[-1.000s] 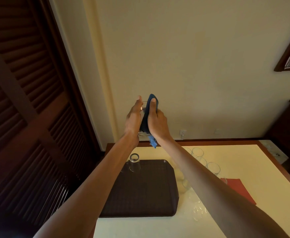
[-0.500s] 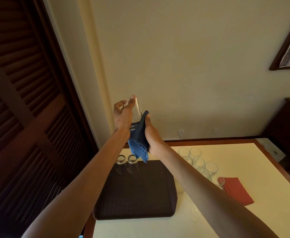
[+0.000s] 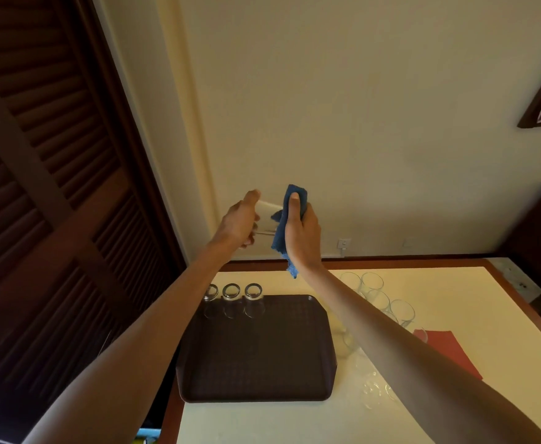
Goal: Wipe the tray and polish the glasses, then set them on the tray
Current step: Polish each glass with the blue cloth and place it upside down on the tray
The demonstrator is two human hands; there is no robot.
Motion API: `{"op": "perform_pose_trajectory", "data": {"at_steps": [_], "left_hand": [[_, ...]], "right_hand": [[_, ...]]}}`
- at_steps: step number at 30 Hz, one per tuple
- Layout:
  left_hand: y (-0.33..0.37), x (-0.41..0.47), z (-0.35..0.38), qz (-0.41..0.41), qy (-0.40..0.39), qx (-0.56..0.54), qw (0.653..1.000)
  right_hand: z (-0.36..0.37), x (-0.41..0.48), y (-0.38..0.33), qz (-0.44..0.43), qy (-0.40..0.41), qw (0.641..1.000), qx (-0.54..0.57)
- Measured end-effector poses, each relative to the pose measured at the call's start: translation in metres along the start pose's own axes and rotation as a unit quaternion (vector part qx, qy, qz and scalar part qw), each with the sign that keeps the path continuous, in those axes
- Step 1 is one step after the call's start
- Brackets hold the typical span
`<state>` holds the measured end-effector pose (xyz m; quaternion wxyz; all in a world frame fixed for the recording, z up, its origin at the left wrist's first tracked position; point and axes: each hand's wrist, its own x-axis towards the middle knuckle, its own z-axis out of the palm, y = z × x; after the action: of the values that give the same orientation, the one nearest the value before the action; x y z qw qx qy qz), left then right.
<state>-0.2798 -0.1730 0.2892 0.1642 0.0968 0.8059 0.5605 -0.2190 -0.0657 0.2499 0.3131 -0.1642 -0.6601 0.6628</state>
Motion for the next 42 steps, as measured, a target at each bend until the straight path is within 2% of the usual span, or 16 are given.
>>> {"op": "perform_pose_trajectory", "data": {"at_steps": [3, 5, 8, 10, 12, 15, 17, 19, 23, 25, 27, 31, 33, 37, 39, 42], "left_hand": [[0.002, -0.002, 0.004, -0.002, 0.035, 0.001, 0.999], [-0.001, -0.002, 0.008, 0.084, 0.089, 0.038, 0.992], [-0.010, -0.008, 0.010, 0.246, 0.146, 0.081, 0.955], [-0.017, -0.006, 0.009, 0.295, 0.161, 0.091, 0.937], [-0.020, -0.003, 0.010, 0.259, 0.150, 0.061, 0.952], [-0.012, 0.002, 0.013, 0.066, 0.093, -0.035, 0.993], [-0.007, 0.003, 0.012, -0.017, 0.069, -0.073, 0.995], [-0.006, 0.004, 0.011, 0.013, 0.079, -0.058, 0.995], [-0.021, 0.002, 0.010, 0.195, 0.157, 0.001, 0.968], [-0.030, 0.002, 0.010, 0.227, 0.172, -0.005, 0.959], [-0.029, 0.002, 0.011, 0.186, 0.150, -0.031, 0.971], [-0.014, 0.007, 0.010, 0.037, 0.084, -0.053, 0.994], [-0.013, 0.005, 0.011, 0.087, 0.100, -0.016, 0.991], [-0.031, -0.002, 0.011, 0.216, 0.164, 0.025, 0.962], [-0.033, -0.002, 0.013, 0.216, 0.163, 0.016, 0.963], [-0.027, 0.003, 0.016, 0.121, 0.117, -0.025, 0.985]], "right_hand": [[-0.001, -0.004, 0.001, -0.013, -0.005, 1.000, 0.000], [-0.003, -0.001, -0.002, 0.038, -0.024, 0.999, 0.027], [-0.007, 0.006, -0.016, 0.193, -0.082, 0.977, 0.043], [-0.010, 0.011, -0.019, 0.242, -0.115, 0.963, 0.026], [-0.012, 0.012, -0.015, 0.219, -0.137, 0.966, 0.002], [-0.008, 0.007, -0.003, 0.099, -0.101, 0.989, -0.045], [-0.006, 0.005, 0.004, 0.048, -0.059, 0.996, -0.050], [-0.005, 0.009, 0.009, 0.047, -0.060, 0.996, -0.047], [-0.008, 0.024, -0.001, 0.160, -0.147, 0.973, -0.080], [-0.008, 0.028, -0.009, 0.191, -0.172, 0.961, -0.106], [-0.008, 0.027, -0.011, 0.166, -0.167, 0.963, -0.129], [-0.008, 0.015, -0.004, 0.060, -0.109, 0.982, -0.143], [-0.010, 0.017, -0.004, 0.071, -0.114, 0.983, -0.128], [-0.014, 0.032, -0.004, 0.187, -0.187, 0.950, -0.167], [-0.015, 0.034, -0.001, 0.197, -0.192, 0.945, -0.175], [-0.013, 0.028, 0.005, 0.132, -0.162, 0.965, -0.160]]}}
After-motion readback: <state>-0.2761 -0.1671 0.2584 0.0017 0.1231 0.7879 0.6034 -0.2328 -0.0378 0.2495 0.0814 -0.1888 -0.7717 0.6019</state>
